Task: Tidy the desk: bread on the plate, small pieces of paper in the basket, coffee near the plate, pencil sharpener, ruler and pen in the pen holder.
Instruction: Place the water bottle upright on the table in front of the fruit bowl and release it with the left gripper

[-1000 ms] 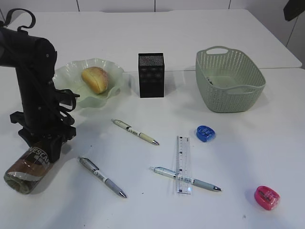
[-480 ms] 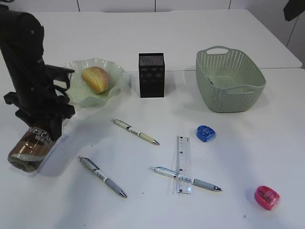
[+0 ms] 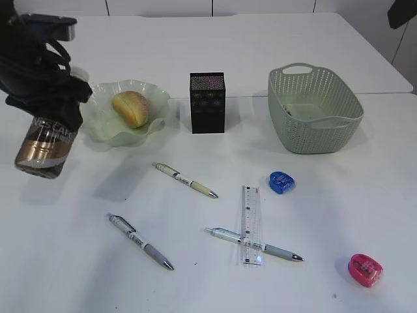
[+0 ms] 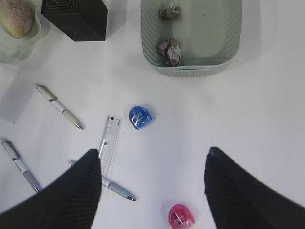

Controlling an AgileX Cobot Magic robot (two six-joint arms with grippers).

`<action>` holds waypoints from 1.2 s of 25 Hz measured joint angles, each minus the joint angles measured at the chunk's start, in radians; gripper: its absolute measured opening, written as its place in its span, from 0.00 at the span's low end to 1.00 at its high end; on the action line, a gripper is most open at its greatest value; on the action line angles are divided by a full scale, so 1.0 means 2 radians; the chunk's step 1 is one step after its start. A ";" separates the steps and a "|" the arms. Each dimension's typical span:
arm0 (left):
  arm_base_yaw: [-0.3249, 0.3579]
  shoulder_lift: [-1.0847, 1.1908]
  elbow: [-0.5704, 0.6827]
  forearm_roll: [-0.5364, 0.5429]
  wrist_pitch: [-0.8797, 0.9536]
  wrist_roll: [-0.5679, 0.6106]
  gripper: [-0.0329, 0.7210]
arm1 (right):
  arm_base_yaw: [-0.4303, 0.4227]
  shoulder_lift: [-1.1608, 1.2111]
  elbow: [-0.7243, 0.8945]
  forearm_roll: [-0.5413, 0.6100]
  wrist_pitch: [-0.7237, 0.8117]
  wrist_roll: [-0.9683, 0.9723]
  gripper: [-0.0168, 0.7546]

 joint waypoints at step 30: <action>0.000 -0.045 0.384 0.001 -0.786 -0.005 0.43 | 0.000 0.000 0.000 -0.001 0.000 -0.002 0.71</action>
